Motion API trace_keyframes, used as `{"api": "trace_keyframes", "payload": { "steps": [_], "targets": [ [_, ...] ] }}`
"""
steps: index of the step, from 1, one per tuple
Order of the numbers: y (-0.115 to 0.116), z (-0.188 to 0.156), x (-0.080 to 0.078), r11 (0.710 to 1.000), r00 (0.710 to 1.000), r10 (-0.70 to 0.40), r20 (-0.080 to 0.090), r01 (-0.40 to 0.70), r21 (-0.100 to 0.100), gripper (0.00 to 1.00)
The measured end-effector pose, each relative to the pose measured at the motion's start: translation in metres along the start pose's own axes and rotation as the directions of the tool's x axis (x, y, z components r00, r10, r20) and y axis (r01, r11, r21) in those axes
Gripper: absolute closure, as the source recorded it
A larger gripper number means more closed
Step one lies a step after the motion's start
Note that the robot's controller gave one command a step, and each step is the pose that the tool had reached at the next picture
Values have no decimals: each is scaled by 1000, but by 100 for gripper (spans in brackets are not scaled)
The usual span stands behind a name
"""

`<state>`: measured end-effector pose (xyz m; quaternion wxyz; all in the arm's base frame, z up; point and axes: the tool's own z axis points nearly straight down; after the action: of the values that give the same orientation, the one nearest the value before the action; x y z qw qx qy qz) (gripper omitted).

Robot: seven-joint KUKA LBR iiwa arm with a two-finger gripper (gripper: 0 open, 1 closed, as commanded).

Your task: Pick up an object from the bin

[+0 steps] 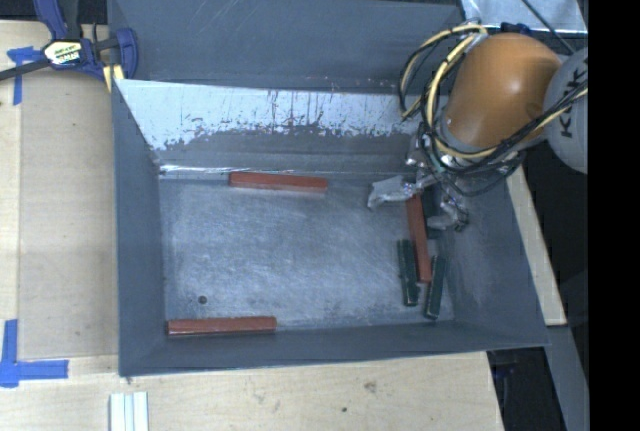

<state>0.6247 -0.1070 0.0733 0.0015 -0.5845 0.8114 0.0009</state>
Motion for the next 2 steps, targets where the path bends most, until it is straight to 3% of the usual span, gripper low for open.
{"api": "trace_keyframes", "payload": {
  "steps": [1, 2],
  "targets": [
    [4, -2, 0, 976, 976, -217, 13, 217, 3, 0],
    [-5, 1, 20, 817, 817, -576, 10, 576, 9, 0]
  ]
}}
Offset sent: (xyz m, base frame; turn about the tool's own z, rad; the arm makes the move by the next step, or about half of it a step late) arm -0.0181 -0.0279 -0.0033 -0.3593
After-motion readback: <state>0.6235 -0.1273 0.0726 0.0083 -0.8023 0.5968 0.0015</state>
